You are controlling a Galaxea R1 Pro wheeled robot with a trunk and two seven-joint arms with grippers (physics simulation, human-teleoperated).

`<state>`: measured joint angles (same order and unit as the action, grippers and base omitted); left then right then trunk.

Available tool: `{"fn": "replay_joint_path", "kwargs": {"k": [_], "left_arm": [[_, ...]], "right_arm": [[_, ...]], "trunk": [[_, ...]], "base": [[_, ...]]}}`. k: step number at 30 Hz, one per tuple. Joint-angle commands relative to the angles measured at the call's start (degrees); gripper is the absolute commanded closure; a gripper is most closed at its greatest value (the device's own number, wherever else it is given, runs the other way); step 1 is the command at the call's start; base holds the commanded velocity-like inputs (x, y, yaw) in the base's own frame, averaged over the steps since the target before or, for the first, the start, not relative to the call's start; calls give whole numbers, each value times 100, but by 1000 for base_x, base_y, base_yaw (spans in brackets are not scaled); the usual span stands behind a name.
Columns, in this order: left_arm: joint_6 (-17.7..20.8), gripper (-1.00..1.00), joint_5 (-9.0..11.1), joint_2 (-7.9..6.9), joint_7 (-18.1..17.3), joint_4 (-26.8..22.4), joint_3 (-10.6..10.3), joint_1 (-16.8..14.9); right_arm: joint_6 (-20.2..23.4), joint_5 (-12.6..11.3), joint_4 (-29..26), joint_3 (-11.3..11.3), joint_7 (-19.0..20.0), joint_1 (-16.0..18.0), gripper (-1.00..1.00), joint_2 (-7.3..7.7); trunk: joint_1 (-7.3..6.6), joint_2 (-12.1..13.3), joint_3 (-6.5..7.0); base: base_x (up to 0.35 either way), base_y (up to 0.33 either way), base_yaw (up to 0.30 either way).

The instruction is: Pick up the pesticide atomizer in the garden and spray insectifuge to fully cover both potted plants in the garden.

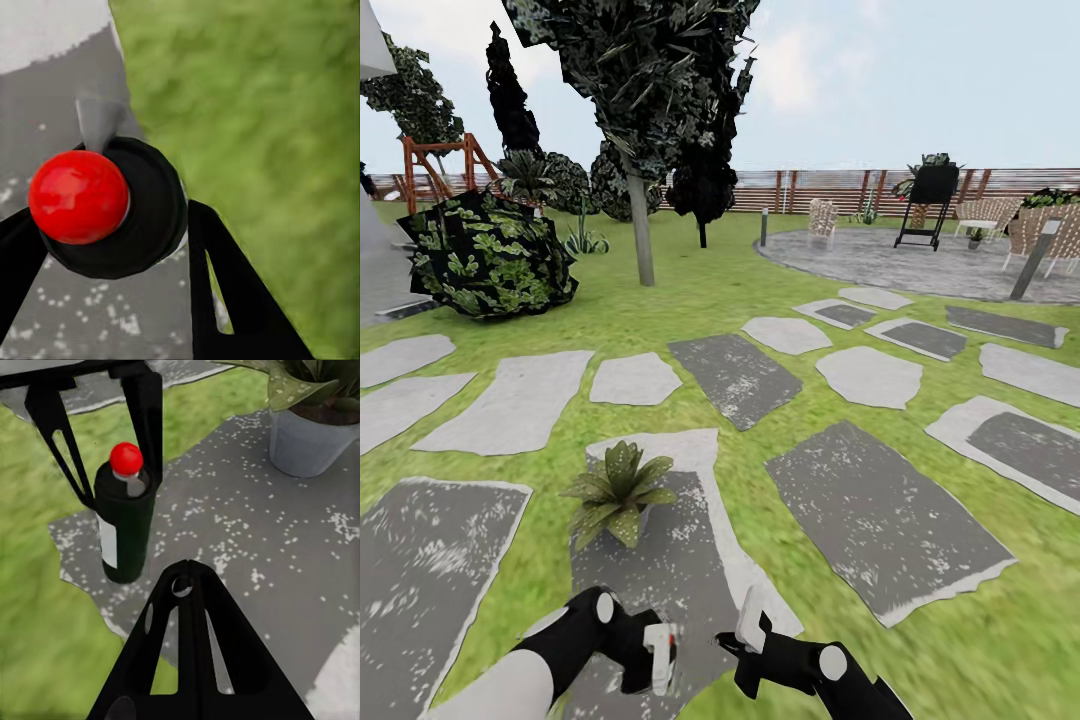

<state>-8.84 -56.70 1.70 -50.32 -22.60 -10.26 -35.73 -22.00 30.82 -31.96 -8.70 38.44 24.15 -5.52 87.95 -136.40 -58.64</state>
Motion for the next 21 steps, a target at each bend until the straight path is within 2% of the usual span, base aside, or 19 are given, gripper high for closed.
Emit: {"fn": "replay_joint_path", "kwargs": {"k": [1,3,7,8,11,13,17,19,20,21], "left_arm": [[-56,100,-15,-125,-5,-8,4,2],[-56,100,12,-333,-5,-6,0,12],[-65,100,2,-622,-5,-15,23,251],[-65,100,5,-690,-5,-16,25,268],[-65,100,11,-834,-5,-16,31,282],[-64,100,17,-987,9,-16,37,285],[-52,100,98,-1063,270,8,208,288],[-55,100,363,-1056,642,176,481,301],[-60,100,586,-1044,903,336,645,306],[-62,100,744,-1033,1073,441,725,308]], "right_arm": [[-32,59,-4,8,-3,2,100,-1],[-32,60,1,8,-3,2,100,-1],[-40,64,5,8,-3,2,100,3],[-40,65,5,13,-3,2,-100,5],[-41,65,5,16,-3,2,-100,18],[-41,67,4,21,-15,2,-100,23],[-53,65,14,58,-71,2,-100,44],[-57,65,38,78,-315,2,-100,93],[-50,65,56,76,-619,2,-100,165],[-44,63,67,74,-854,2,-100,218]], "trunk": [[-1,-2,-5],[-1,-2,-5],[-1,-2,-5],[-1,-2,-5],[-1,-2,-5],[-1,-2,-5],[-1,-2,-5],[-1,-2,-5],[-1,-2,-5],[-1,-2,-5]], "base": [[0,0,0],[0,0,0],[0,0,0],[0,0,0],[0,0,0],[0,0,0],[0,0,0],[0,0,0],[0,0,0],[0,0,0]]}}
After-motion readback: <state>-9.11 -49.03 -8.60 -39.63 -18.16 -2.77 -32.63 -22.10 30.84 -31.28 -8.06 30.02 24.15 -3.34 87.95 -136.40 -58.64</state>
